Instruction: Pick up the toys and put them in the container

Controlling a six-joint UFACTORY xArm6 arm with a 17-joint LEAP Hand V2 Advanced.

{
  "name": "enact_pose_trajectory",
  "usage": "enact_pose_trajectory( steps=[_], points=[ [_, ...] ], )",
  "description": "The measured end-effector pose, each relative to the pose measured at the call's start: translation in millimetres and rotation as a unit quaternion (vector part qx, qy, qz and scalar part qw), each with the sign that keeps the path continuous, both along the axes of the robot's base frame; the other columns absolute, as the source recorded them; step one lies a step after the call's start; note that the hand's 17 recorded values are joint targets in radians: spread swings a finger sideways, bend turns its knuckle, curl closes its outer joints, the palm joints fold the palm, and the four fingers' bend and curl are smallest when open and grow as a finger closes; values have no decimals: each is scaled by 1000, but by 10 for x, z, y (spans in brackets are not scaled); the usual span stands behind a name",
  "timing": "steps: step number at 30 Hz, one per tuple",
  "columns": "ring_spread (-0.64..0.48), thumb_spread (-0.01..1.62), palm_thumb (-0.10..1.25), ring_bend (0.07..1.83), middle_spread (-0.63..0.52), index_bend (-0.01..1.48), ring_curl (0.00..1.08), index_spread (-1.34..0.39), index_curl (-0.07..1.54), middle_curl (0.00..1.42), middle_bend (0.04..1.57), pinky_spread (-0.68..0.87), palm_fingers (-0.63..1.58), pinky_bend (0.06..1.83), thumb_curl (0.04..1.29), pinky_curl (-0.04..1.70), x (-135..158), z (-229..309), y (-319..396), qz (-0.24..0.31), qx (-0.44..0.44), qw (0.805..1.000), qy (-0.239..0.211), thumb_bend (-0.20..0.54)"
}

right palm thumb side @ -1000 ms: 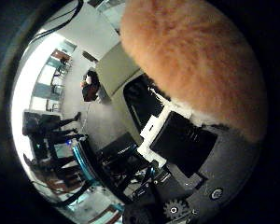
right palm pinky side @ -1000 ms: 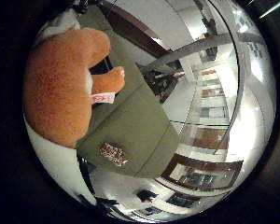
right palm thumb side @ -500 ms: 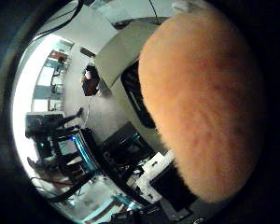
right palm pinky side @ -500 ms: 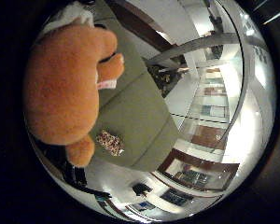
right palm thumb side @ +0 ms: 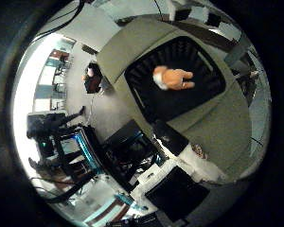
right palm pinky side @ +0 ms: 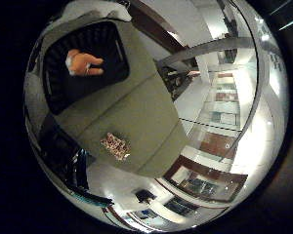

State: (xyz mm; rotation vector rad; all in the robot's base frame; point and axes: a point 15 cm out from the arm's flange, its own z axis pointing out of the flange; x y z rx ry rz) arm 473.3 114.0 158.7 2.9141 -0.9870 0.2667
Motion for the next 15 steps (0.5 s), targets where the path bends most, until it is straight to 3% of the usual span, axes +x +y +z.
enact_pose_trajectory(
  steps=[15],
  points=[
    [-20, 1070, 600, 430, 130, 174, 225, -404, 344, 335, 387, 488, 300, 823, 363, 168, 4, -7, -22, -2, 0, 1000, 1, -23]
  ],
)
